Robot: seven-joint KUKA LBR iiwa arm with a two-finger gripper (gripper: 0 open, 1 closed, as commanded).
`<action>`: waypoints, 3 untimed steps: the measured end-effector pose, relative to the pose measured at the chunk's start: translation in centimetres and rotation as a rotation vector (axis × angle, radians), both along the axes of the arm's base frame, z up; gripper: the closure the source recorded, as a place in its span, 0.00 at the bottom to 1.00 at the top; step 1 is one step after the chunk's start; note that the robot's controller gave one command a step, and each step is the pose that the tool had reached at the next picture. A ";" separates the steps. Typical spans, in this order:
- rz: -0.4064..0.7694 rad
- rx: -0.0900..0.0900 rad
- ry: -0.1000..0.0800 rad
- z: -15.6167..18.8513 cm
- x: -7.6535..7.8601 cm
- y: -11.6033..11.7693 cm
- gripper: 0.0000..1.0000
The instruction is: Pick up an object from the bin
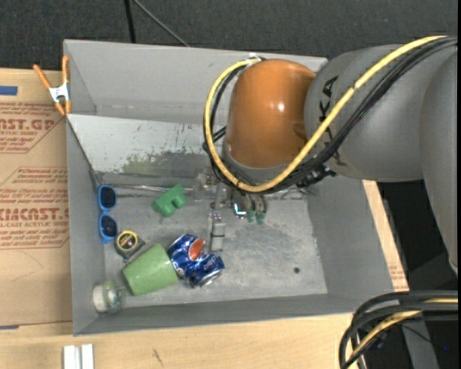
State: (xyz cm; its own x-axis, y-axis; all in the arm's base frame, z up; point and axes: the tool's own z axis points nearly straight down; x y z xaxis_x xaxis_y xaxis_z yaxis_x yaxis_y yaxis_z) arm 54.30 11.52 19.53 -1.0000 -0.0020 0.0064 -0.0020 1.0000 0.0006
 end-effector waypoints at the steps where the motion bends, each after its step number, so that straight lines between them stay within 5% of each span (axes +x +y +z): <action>1: -0.088 -0.002 0.003 -11.9 -4.6 1.1 0.00; 2: -0.089 0.000 -0.004 -11.4 -4.3 1.0 1.00; 3: -0.101 0.003 -0.014 1.9 -4.9 2.4 1.00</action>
Offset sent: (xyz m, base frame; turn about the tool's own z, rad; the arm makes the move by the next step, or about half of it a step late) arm -0.0424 0.0098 -0.1137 0.0891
